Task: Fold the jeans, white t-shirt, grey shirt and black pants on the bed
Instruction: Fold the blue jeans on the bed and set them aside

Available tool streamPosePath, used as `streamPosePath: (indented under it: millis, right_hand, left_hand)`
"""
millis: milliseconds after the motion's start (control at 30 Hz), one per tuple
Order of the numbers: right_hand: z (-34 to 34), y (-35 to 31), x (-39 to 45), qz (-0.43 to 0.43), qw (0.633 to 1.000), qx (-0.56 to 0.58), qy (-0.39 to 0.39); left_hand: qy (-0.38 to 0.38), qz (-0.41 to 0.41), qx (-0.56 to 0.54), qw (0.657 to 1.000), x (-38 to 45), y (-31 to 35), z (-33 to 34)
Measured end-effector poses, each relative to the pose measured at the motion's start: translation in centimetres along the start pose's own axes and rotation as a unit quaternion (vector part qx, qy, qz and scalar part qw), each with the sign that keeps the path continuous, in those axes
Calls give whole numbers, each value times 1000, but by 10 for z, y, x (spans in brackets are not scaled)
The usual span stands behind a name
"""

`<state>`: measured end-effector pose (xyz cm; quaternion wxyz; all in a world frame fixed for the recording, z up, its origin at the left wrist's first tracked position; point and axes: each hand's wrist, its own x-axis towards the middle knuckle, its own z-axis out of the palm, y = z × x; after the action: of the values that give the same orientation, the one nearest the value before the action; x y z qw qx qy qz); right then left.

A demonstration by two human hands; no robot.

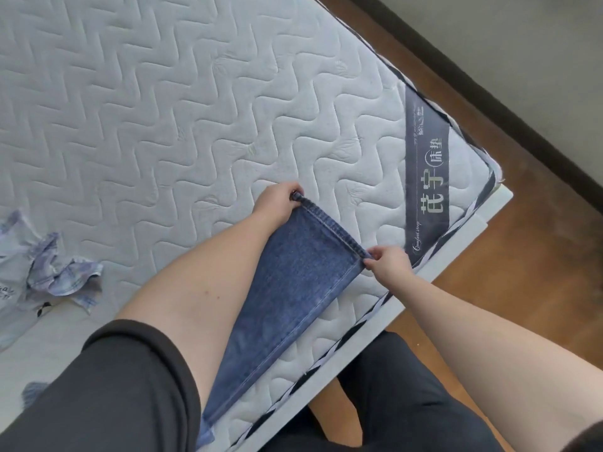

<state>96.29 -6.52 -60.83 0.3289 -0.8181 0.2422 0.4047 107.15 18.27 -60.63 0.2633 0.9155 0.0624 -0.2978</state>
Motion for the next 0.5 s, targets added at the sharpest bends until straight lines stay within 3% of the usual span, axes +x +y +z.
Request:
streamPosePath:
  millis: [133, 233, 333, 500]
  right_hand:
    - [18, -7, 1, 31, 998, 36, 42]
    - [24, -7, 1, 54, 994, 34, 85]
    - [31, 0, -2, 48, 988, 46, 138]
    - [57, 5, 5, 48, 985, 147, 71]
  left_hand:
    - [47, 2, 0, 999, -3, -10, 10]
    - [68, -9, 66, 995, -17, -27, 14]
    - [61, -76, 84, 992, -37, -51, 21]
    - [-13, -215, 2, 977, -66, -102, 38]
